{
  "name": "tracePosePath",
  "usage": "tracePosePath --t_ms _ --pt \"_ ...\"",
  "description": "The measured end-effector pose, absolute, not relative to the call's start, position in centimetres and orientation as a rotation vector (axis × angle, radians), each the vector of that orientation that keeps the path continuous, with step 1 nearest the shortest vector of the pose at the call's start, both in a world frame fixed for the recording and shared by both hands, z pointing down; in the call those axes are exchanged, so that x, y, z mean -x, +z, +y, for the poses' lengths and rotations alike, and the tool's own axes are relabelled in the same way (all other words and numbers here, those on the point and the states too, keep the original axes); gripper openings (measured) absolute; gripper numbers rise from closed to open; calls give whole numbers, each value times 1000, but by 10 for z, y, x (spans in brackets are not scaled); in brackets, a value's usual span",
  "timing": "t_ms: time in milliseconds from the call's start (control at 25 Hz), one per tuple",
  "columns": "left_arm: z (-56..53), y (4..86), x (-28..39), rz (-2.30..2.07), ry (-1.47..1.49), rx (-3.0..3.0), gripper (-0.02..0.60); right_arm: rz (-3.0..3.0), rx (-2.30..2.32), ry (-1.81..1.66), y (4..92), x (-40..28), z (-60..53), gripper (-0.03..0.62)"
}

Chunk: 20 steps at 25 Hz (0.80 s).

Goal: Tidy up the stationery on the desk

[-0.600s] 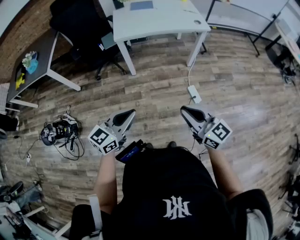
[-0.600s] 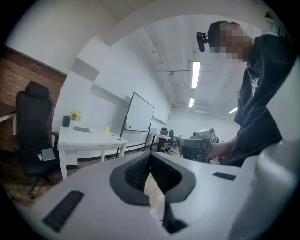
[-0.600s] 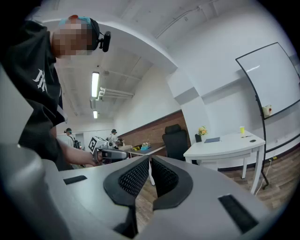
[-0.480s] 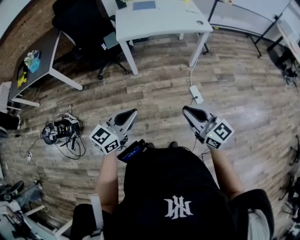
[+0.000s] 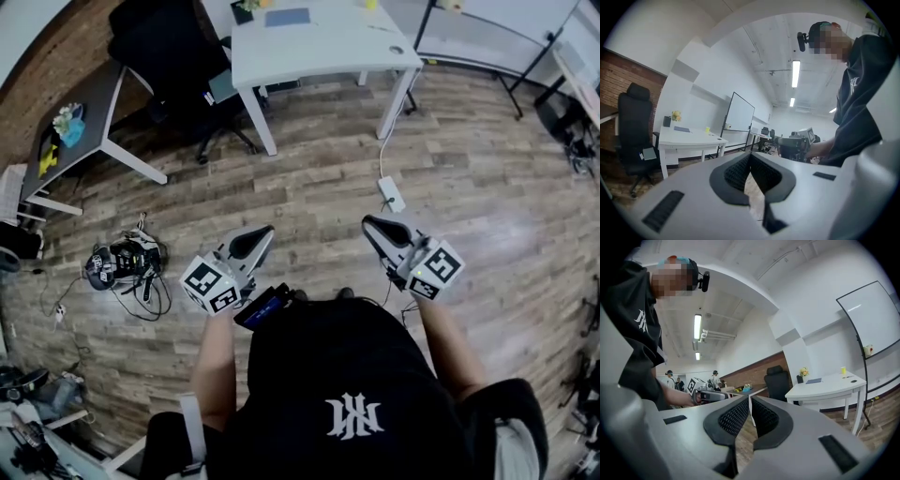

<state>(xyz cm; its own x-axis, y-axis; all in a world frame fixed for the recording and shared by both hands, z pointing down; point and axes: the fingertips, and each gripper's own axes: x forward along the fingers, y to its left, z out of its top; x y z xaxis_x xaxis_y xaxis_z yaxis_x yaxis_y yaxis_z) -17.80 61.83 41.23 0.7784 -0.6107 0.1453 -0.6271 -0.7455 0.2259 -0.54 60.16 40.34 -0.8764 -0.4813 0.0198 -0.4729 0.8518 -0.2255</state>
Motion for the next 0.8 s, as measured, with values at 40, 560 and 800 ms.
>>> tracePosePath --t_ms 40,560,800 --pt "620 413 173 -960 94 -2710 3 2978 776 -350 402 0 602 44" --pt "627 422 142 -1046 82 -2649 3 3001 752 -364 422 -50 615 44" --pt "628 431 143 -1063 97 -2611 3 2963 810 -443 439 -63 601 44"
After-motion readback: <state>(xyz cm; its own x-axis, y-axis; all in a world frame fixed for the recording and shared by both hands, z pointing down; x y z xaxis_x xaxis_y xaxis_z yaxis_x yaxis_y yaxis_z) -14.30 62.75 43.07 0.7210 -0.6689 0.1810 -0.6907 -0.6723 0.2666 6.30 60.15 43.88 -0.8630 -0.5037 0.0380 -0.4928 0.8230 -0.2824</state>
